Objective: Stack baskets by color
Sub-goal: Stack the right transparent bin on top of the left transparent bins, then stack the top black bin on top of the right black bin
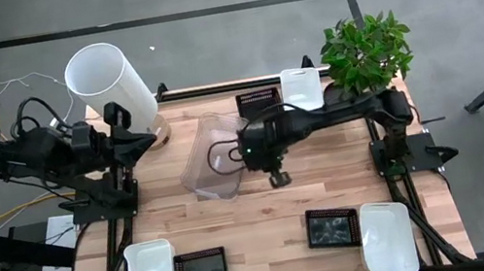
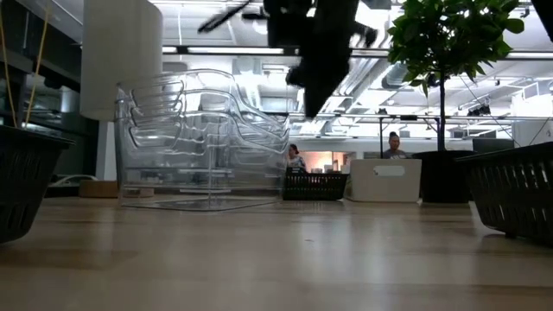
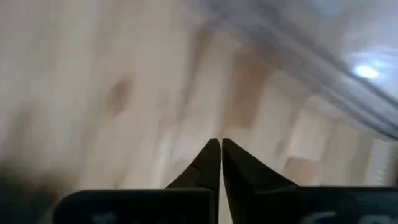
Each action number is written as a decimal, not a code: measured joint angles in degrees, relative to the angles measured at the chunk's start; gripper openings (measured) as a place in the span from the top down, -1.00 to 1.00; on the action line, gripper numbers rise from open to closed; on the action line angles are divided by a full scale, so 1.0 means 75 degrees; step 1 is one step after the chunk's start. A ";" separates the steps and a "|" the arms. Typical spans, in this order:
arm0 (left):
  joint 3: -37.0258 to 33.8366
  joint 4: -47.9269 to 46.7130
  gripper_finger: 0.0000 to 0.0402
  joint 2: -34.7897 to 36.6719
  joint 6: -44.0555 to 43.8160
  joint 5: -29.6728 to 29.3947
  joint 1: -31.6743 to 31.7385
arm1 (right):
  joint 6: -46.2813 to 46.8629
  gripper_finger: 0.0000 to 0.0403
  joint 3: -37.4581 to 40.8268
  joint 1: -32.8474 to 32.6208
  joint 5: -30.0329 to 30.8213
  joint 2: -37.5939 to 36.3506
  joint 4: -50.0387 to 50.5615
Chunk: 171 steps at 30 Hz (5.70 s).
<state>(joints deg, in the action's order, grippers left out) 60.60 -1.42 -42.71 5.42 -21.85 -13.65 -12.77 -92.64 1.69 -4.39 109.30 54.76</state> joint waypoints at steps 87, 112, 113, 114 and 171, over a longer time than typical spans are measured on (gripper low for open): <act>-0.4095 0.2980 1.00 -0.0441 -0.2522 0.1002 0.0510 | 0.2133 0.48 0.1915 0.0498 0.1481 -0.2525 -0.2416; -0.4095 0.2968 1.00 -0.0444 -0.2506 0.0455 0.0519 | -0.0767 -0.16 0.2220 0.2438 0.2356 0.0336 -0.2799; -0.4095 0.2968 1.00 -0.0444 -0.2509 0.0453 0.0519 | -0.0767 -0.15 0.2220 0.2450 0.2360 0.0385 -0.2845; -0.4095 0.2968 1.00 -0.0444 -0.2507 0.0438 0.0519 | -0.0767 -0.13 0.2220 0.2476 0.2358 0.0427 -0.2882; -0.4095 0.2968 1.00 -0.0447 -0.2499 -0.0006 0.0516 | 0.7299 1.00 0.2209 -0.4534 0.1824 -0.3476 -0.0196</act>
<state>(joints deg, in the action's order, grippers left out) 29.89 20.84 -46.06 -13.32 -21.89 -9.78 41.97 -76.07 -32.31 9.29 83.24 53.29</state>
